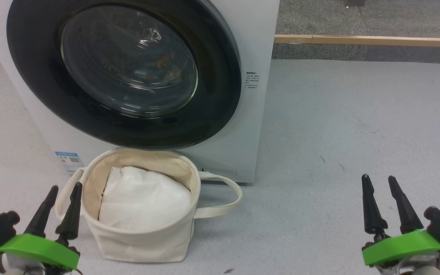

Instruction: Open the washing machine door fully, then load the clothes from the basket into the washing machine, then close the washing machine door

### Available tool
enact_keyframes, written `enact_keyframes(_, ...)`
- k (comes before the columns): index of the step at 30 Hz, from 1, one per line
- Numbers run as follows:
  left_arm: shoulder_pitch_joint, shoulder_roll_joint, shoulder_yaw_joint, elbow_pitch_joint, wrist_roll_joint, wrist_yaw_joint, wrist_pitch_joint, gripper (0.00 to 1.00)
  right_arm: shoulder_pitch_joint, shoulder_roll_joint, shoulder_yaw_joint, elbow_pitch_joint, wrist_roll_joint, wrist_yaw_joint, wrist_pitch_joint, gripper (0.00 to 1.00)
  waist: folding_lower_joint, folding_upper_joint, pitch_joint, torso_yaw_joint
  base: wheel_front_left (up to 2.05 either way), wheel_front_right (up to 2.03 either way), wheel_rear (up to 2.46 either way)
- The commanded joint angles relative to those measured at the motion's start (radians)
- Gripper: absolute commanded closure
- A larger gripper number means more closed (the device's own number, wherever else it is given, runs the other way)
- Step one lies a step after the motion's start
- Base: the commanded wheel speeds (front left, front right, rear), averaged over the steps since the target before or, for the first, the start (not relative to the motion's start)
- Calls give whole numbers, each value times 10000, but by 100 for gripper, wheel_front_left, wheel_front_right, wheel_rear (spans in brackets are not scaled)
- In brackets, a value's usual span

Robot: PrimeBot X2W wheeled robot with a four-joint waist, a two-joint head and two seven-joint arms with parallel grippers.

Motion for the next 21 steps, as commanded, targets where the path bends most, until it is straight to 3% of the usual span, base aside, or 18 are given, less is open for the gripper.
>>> enact_keyframes(1,-686,454,420,-183,-71,-58,-85,0,-415,-117,135,-277,-76,-2,-94,0,0,-1,-5,-2,0,0,0)
enact_keyframes(17,-722,444,356,-115,-213,-58,-107,0,-457,-140,151,-220,-64,-2,-94,0,0,-1,31,-9,0,0,0)
enact_keyframes(18,-26,8,-52,182,-167,13,0,100,5,10,2,102,4,0,2,100,0,-1,33,-7,0,0,0)
enact_keyframes(21,349,-306,-136,519,-172,15,4,100,191,120,73,569,12,0,48,100,0,-1,34,-8,0,0,0)
